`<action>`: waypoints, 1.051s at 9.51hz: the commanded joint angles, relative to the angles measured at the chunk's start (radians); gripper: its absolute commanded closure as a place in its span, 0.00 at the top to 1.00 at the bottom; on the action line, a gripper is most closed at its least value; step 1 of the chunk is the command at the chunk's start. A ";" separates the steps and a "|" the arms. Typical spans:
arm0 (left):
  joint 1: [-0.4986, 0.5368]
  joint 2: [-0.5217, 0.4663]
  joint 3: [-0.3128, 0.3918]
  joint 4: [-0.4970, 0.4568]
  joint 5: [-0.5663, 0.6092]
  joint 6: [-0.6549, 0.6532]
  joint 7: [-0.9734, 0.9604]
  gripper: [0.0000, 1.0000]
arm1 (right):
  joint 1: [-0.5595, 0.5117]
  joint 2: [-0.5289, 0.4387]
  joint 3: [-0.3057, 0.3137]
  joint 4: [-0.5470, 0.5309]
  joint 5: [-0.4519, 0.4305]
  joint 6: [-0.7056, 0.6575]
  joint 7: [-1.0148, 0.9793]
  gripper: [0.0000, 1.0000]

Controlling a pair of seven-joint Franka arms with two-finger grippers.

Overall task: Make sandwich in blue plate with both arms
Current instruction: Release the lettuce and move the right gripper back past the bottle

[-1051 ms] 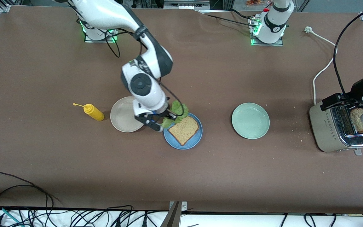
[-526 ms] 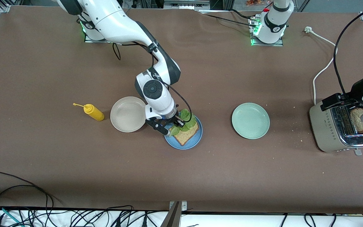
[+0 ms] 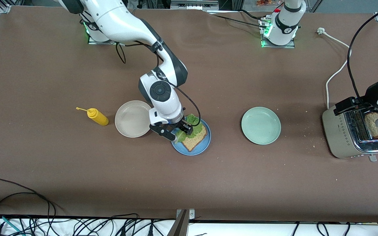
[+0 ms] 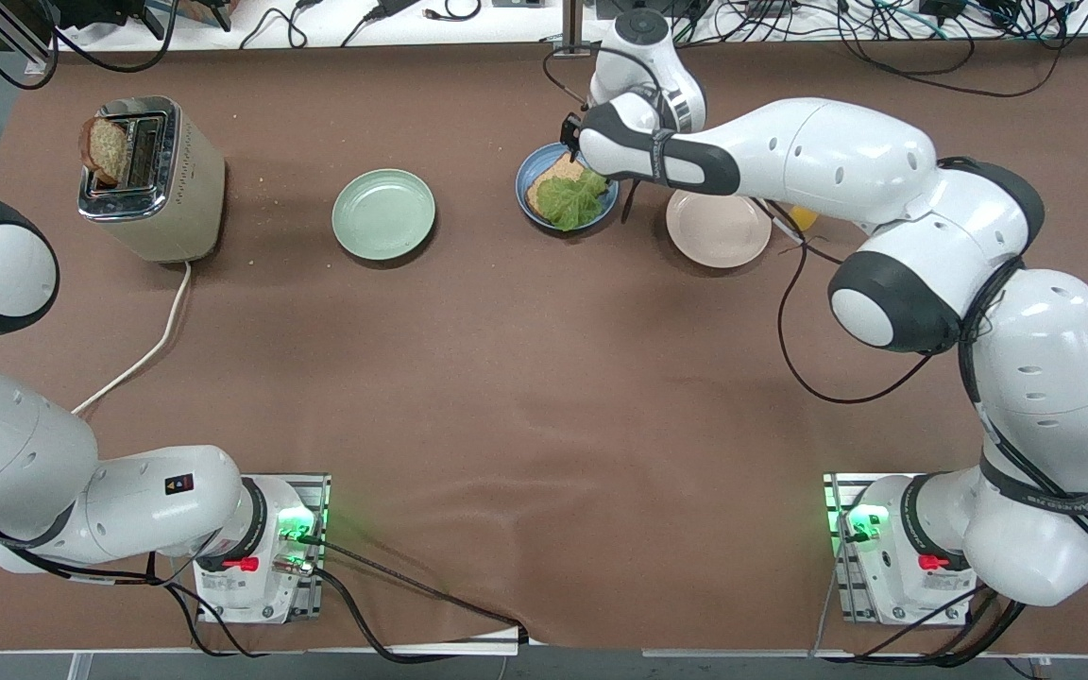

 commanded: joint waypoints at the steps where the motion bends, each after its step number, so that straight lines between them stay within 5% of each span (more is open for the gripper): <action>1: 0.004 -0.008 0.000 0.004 -0.019 -0.014 0.018 1.00 | -0.046 -0.133 -0.022 -0.009 -0.020 -0.248 -0.217 1.00; 4: 0.001 -0.008 -0.002 0.004 -0.019 -0.014 0.015 1.00 | -0.096 -0.260 -0.133 -0.038 -0.018 -0.507 -0.652 1.00; 7: 0.000 -0.008 -0.006 0.004 -0.021 -0.014 0.013 1.00 | -0.098 -0.490 -0.336 -0.296 -0.006 -0.539 -1.147 1.00; 10: 0.000 -0.010 -0.006 0.004 -0.019 -0.014 0.013 1.00 | -0.101 -0.539 -0.550 -0.421 -0.003 -0.523 -1.542 1.00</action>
